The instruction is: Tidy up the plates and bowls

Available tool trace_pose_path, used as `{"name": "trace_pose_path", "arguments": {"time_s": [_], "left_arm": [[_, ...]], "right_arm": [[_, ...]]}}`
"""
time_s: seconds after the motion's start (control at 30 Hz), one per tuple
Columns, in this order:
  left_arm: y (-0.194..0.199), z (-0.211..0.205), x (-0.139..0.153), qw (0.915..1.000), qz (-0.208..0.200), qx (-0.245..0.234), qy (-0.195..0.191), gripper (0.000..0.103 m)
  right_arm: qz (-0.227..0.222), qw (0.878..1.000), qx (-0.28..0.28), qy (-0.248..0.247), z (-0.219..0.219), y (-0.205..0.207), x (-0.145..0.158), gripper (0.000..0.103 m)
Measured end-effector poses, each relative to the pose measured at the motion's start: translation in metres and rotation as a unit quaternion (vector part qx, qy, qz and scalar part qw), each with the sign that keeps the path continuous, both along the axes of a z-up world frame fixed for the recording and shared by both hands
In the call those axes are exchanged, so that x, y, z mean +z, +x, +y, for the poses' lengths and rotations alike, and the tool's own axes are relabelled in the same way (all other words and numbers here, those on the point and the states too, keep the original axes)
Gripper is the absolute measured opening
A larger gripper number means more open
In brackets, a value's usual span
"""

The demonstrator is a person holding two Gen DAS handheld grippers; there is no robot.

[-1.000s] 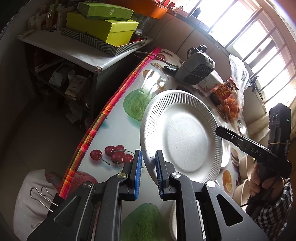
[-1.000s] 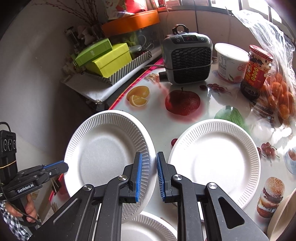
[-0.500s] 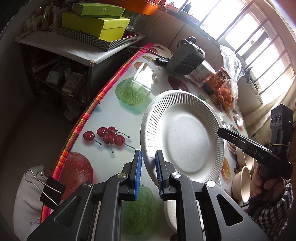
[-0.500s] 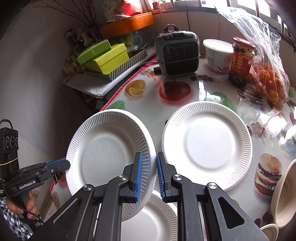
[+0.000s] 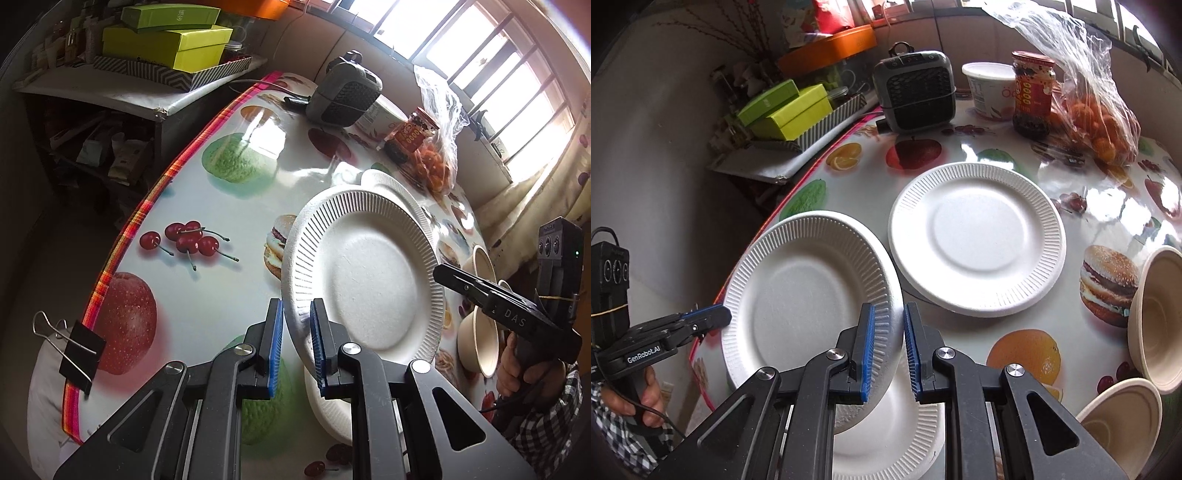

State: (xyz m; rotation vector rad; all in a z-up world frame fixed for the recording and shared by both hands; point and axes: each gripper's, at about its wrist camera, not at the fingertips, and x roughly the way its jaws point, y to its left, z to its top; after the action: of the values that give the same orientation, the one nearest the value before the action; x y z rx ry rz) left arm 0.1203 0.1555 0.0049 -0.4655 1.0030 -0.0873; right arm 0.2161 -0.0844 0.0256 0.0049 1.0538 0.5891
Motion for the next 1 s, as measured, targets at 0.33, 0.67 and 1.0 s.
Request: {"name": "trace_pose_path", "arguments": {"time_s": [0.33, 0.67, 1.0], "left_arm": [[-0.006, -0.016, -0.011, 0.9997, 0.014, -0.021, -0.001, 0.016], [-0.012, -0.028, -0.016, 0.9992, 0.022, -0.035, 0.0, 0.016], [-0.017, -0.032, -0.02, 0.9988, 0.03, -0.037, 0.002, 0.016]], "right_arm": [[0.006, 1.0, -0.017, -0.006, -0.02, -0.021, -0.005, 0.016], [0.013, 1.0, -0.026, -0.009, -0.034, -0.036, -0.013, 0.016], [0.017, 0.999, -0.026, -0.012, -0.038, -0.049, -0.015, 0.016]]}}
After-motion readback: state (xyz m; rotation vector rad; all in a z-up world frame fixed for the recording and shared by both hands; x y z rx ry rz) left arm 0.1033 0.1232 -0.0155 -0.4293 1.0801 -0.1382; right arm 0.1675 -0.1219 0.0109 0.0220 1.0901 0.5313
